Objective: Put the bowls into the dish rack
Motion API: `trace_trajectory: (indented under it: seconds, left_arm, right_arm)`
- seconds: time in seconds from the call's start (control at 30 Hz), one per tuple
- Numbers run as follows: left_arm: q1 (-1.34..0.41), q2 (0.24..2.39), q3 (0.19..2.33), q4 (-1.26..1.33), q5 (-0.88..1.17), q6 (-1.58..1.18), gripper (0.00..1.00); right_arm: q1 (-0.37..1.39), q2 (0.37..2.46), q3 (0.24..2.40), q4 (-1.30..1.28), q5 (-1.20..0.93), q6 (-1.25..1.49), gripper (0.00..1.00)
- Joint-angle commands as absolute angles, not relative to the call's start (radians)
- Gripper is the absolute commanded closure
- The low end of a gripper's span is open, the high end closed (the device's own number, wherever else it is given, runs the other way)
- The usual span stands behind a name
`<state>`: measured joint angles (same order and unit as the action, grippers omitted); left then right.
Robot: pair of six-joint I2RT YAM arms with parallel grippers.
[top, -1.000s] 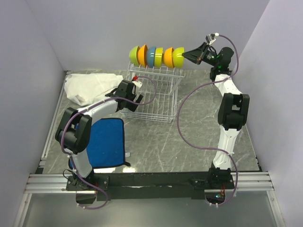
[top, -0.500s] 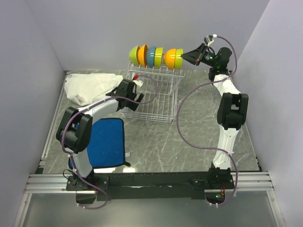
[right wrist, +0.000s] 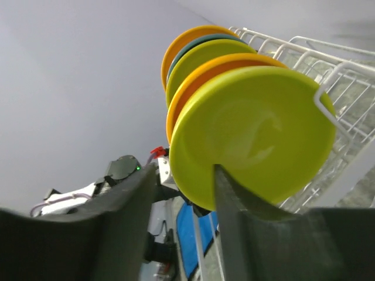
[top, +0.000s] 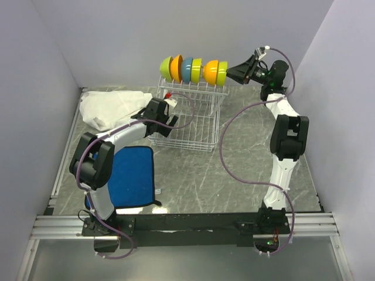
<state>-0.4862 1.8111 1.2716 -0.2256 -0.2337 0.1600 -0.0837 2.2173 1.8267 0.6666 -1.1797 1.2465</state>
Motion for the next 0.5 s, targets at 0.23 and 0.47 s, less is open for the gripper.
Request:
trace_trajectory:
  seconds: [0.23, 0.47]
  left_arm:
    - [-0.446, 1.704, 1.278, -0.187, -0.209, 0.192, 0.00]
    - [-0.390, 1.510, 1.246, -0.198, -0.097, 0.248, 0.00]
  right_arm:
    - [-0.231, 2.063, 1.779, 0.536, -1.244, 1.079, 0.00]
    - [-0.308, 1.938, 1.884, -0.443, -0.772, 0.159, 0.00]
